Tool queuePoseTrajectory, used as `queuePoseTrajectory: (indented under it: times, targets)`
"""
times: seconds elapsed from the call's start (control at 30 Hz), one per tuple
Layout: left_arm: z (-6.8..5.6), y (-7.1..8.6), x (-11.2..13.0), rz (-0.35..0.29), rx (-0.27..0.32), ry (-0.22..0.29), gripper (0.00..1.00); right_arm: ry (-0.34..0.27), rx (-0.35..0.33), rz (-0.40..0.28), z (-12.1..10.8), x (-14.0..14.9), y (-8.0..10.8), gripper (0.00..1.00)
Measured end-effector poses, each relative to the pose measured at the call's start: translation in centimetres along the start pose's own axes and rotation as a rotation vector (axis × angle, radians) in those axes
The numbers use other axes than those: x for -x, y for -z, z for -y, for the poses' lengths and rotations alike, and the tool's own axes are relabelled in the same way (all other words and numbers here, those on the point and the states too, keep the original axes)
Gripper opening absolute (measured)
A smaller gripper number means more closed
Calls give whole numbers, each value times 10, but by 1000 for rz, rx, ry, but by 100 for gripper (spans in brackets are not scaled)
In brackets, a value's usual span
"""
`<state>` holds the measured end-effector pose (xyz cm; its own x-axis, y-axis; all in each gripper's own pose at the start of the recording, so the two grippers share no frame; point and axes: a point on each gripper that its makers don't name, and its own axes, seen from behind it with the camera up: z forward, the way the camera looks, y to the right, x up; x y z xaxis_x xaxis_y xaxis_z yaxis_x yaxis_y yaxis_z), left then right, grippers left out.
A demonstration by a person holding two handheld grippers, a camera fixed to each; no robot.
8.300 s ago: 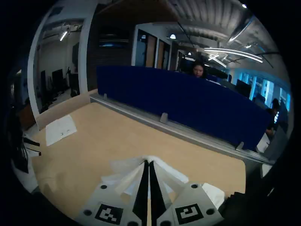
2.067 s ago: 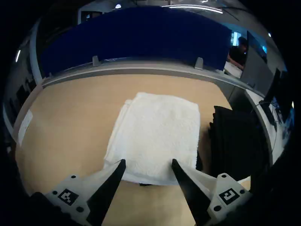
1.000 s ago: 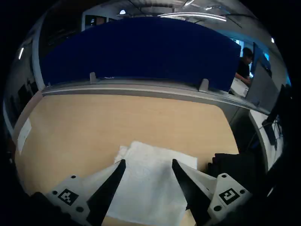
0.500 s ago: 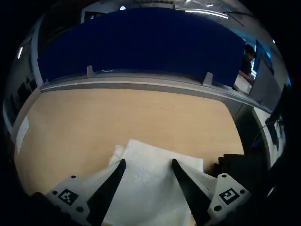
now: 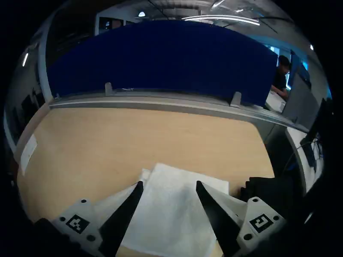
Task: Fold towel
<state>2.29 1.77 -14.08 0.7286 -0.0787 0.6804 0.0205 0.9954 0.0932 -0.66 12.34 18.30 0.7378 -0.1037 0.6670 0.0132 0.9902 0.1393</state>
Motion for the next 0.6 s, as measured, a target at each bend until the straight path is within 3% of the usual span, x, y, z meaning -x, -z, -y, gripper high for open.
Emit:
queuePoseTrajectory:
  times: [0.3, 0.6]
  targets:
    - [-4, -5, -7, -29, 37, 9, 96, -17, 20, -60, 21, 0, 54, 96]
    - [-5, -4, -16, -56, 74, -10, 97, -50, 67, -102, 41, 27, 103, 96]
